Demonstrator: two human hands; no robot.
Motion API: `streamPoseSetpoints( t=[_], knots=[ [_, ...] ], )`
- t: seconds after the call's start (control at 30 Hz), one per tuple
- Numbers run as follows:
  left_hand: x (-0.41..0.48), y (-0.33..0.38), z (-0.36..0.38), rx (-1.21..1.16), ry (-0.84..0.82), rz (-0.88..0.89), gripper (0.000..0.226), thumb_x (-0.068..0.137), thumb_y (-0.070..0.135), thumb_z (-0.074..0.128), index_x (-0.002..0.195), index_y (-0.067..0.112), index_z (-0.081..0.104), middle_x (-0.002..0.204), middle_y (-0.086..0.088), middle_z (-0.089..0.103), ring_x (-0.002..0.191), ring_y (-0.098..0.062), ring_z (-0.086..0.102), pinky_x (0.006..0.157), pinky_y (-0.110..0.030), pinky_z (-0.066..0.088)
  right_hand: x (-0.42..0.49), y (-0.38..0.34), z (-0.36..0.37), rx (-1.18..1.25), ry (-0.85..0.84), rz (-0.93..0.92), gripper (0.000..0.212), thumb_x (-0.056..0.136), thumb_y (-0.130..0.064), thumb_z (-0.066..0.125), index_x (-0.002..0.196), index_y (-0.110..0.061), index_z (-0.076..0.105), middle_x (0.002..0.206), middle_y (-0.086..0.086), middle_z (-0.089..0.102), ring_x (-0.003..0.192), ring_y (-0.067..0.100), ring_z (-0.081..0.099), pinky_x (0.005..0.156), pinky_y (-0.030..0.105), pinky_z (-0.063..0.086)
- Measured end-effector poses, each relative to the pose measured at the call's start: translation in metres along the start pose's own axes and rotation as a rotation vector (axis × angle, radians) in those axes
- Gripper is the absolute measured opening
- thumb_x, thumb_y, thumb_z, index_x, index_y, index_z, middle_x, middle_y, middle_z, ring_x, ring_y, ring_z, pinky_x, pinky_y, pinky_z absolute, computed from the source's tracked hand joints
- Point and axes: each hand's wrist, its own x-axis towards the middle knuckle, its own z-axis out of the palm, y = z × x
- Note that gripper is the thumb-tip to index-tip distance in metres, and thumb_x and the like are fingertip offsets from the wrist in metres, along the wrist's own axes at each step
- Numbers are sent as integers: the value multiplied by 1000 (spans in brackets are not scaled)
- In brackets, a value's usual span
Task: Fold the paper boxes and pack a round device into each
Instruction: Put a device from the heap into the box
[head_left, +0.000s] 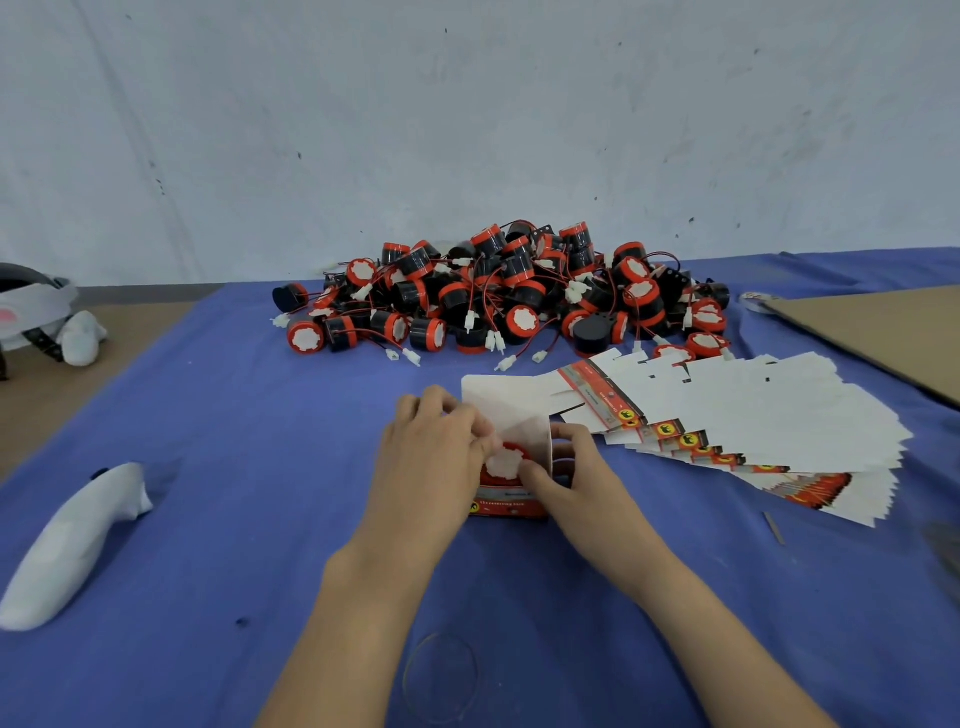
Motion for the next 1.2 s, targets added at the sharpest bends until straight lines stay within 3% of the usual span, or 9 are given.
streamPoseSetpoints(
  t=[0.2,0.47,0.57,0.7,0.77,0.83,0.9,1.0,1.2],
  knots=[
    [-1,1,5,176,44,-108,12,99,19,54,101,24,64,149,-4,35,130,-24,39,89,-31,40,0,0,1,-13,7,6,27,97,-25,64,108,-44,49,95,-27,68,90,-13,64,67,6,50],
    [1,1,7,318,-151,-85,24,101,18,42,111,23,63,110,1,49,103,-21,47,68,-32,37,-2,0,0,-69,-15,-7,31,98,-26,63,107,-51,47,95,-40,62,93,-17,61,67,4,49],
    [1,-3,4,135,-152,-57,31,102,25,37,111,27,66,108,3,50,99,-17,51,69,-32,46,-2,2,-2,-89,2,1,34,97,-32,64,114,-52,43,97,-32,66,93,-17,61,67,6,50],
    [5,-7,-4,-523,-133,-159,32,104,26,38,115,39,64,85,17,56,72,-2,55,61,-11,46,-1,2,-5,-106,55,7,39,93,-39,68,122,-42,42,105,-22,66,93,-16,61,68,7,50],
    [8,-11,-6,-655,-139,-180,39,104,21,33,118,41,63,76,11,60,67,-14,56,69,-28,57,-2,1,-6,-144,38,-8,33,93,-40,68,115,-46,44,100,-30,68,96,-19,60,69,6,50],
    [9,-15,-6,-692,-179,-171,42,106,17,30,120,42,60,97,-17,67,82,-25,58,88,-49,53,-4,-1,-6,-166,13,-28,29,93,-41,67,112,-48,45,98,-40,64,98,-21,58,70,5,50],
    [6,-20,-2,-704,-205,-128,40,108,17,33,118,44,59,110,-26,63,88,-19,55,89,-46,51,-5,-1,-7,-189,8,-50,27,93,-43,66,112,-47,47,103,-41,63,100,-18,59,73,8,51],
    [0,-20,8,-696,-183,-69,29,106,23,44,110,49,56,102,-2,66,82,3,60,68,-19,53,-7,-1,-9,-310,-8,-81,33,86,-63,57,115,-48,50,107,-30,67,101,-9,63,80,18,56],
    [2,-16,30,-689,24,-179,40,97,18,60,100,42,29,109,15,59,94,0,62,72,-25,54,-7,1,-16,-610,-90,-210,54,91,-70,30,126,-38,54,145,-29,37,116,1,54,91,28,53]
  ],
)
